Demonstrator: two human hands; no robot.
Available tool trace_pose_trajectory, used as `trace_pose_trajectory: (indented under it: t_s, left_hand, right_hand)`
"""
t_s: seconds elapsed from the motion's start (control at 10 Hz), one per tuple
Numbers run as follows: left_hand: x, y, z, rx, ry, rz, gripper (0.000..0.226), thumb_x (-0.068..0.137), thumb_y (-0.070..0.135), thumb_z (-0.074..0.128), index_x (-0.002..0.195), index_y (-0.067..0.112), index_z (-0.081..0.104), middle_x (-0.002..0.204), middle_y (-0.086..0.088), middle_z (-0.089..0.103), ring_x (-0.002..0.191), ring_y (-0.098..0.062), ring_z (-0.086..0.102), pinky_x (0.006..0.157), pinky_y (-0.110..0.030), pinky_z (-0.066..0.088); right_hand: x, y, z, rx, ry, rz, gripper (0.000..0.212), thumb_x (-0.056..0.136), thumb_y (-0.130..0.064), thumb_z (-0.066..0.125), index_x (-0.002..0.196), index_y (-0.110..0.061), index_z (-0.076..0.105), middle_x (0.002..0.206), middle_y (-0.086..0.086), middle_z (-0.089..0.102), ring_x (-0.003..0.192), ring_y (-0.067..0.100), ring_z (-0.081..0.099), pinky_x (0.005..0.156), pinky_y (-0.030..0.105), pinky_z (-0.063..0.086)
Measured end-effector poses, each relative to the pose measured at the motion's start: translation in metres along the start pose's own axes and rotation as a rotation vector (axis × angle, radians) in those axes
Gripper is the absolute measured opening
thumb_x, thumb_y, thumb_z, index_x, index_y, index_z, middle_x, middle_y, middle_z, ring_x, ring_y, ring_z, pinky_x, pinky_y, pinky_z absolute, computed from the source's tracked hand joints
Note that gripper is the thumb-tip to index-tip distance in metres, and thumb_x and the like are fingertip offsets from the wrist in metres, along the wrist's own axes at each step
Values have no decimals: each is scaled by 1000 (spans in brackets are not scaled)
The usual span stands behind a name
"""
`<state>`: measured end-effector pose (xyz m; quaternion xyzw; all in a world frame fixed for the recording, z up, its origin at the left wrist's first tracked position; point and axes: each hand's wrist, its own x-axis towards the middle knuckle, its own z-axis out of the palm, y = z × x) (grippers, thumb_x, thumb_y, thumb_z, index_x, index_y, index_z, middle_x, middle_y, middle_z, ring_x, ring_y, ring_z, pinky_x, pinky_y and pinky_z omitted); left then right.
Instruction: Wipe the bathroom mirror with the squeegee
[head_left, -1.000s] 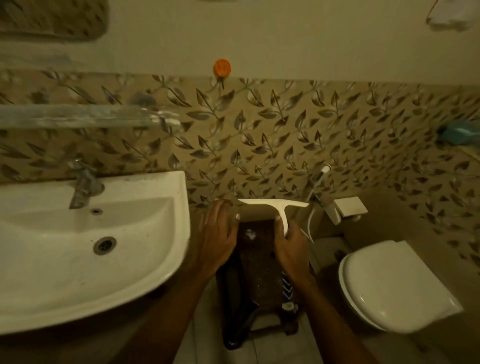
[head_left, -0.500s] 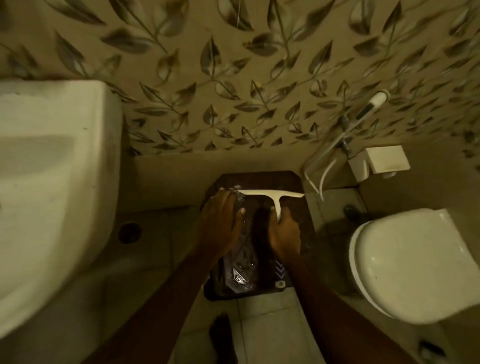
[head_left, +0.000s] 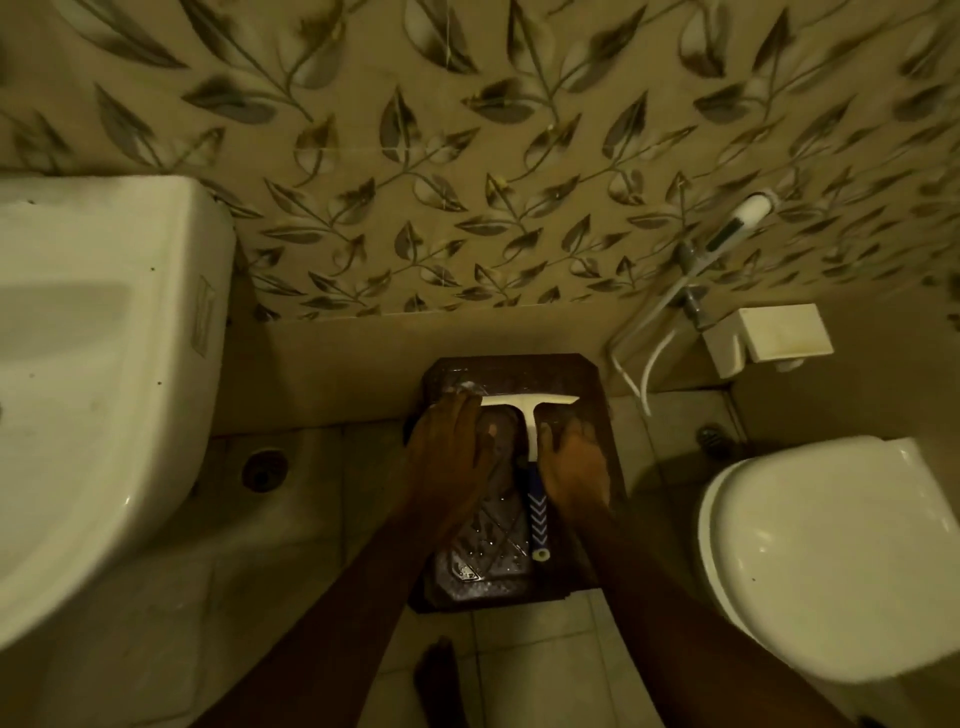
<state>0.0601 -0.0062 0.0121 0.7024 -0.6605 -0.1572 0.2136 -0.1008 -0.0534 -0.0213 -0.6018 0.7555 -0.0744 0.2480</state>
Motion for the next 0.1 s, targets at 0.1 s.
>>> trace_pose_trajectory:
  t_s: [0.1]
  left_hand:
    - [3,35,-30,1,31,28,49,98,38,34,136,11,48,143,-8,50,138,-24,39,112,-39,34]
  right_hand:
    - [-18,-19,-56,95,199,-225,36,98,-33,40,107,-4,60,107,15,61,97,30,57,82,40,48]
